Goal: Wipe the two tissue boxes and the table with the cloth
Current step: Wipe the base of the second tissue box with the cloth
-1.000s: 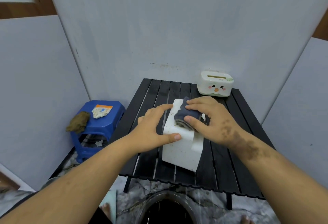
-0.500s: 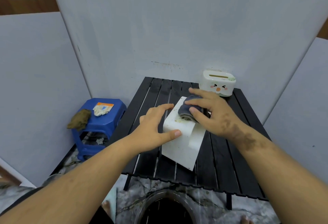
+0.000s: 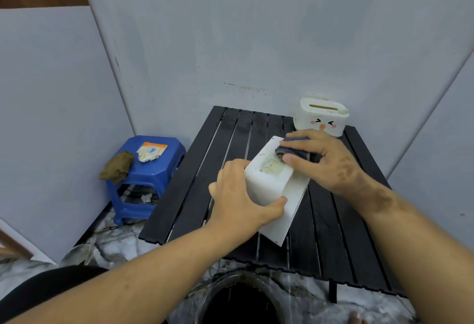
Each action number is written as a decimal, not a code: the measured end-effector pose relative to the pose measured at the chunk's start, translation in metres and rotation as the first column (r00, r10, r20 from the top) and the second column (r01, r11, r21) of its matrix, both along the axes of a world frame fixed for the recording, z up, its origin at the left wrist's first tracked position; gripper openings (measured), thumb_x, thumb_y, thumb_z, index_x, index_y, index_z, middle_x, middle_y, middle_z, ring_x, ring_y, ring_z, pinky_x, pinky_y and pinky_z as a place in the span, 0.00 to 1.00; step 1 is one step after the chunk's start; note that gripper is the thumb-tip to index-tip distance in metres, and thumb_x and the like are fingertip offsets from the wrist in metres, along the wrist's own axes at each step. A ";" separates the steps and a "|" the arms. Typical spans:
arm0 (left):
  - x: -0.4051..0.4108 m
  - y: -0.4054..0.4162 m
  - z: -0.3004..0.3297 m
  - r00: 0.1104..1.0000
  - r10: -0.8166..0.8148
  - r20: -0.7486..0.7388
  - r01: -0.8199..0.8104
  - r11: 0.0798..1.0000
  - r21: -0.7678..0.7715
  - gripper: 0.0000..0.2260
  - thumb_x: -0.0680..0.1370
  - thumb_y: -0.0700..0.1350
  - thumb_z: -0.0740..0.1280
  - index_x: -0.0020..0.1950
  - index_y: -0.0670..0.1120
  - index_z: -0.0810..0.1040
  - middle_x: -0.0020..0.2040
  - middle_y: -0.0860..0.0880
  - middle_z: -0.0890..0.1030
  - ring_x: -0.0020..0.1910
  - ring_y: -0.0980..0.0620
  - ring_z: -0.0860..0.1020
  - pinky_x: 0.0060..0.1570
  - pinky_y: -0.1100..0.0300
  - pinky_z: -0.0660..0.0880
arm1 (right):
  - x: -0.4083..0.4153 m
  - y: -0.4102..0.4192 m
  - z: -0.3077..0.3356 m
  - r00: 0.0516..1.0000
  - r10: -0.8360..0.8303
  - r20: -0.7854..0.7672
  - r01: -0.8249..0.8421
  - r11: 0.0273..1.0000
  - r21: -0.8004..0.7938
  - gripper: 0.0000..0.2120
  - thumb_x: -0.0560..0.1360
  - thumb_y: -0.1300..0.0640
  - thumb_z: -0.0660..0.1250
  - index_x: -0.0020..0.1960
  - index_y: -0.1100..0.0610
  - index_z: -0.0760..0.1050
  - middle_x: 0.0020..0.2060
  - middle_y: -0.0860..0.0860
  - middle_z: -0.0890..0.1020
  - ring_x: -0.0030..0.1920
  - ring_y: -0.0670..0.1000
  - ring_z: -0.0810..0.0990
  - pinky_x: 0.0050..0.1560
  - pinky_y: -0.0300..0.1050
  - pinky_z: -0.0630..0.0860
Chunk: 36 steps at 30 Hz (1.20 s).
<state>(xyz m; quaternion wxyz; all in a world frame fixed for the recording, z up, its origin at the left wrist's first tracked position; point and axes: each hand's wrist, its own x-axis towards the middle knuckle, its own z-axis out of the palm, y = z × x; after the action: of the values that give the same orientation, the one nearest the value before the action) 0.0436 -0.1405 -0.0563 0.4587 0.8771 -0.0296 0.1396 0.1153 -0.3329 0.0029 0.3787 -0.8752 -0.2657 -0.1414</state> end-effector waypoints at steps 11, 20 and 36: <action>0.001 0.003 -0.009 0.999 0.014 -0.052 -0.026 0.966 -0.258 0.31 0.57 0.64 0.78 0.54 0.61 0.68 0.57 0.57 0.76 0.58 0.53 0.75 0.53 0.52 0.78 | 0.006 0.014 0.006 0.996 -0.088 0.012 0.089 0.993 -0.079 0.11 0.72 0.45 0.72 0.54 0.44 0.83 0.56 0.40 0.79 0.60 0.45 0.75 0.63 0.49 0.72; 0.003 0.003 -0.012 0.997 0.007 -0.077 -0.031 0.944 -0.328 0.32 0.57 0.60 0.81 0.55 0.60 0.69 0.58 0.57 0.76 0.57 0.61 0.75 0.47 0.68 0.72 | 0.014 0.029 0.013 0.998 -0.056 0.007 0.056 0.989 -0.134 0.11 0.71 0.45 0.72 0.53 0.41 0.83 0.54 0.40 0.80 0.57 0.47 0.76 0.62 0.48 0.72; 0.001 0.000 -0.014 0.998 -0.013 -0.062 -0.015 0.901 -0.434 0.32 0.60 0.54 0.84 0.57 0.58 0.71 0.56 0.57 0.79 0.55 0.62 0.77 0.47 0.70 0.73 | -0.020 0.060 0.012 0.989 0.138 0.056 -0.113 0.942 -0.317 0.12 0.71 0.46 0.73 0.54 0.39 0.82 0.52 0.39 0.78 0.54 0.43 0.71 0.57 0.36 0.66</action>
<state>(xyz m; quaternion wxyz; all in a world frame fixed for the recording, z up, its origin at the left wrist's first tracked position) 0.0448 -0.1402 -0.0705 0.6430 0.7570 0.0171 0.1151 0.0948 -0.2728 0.0146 0.2330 -0.8992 -0.3546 -0.1070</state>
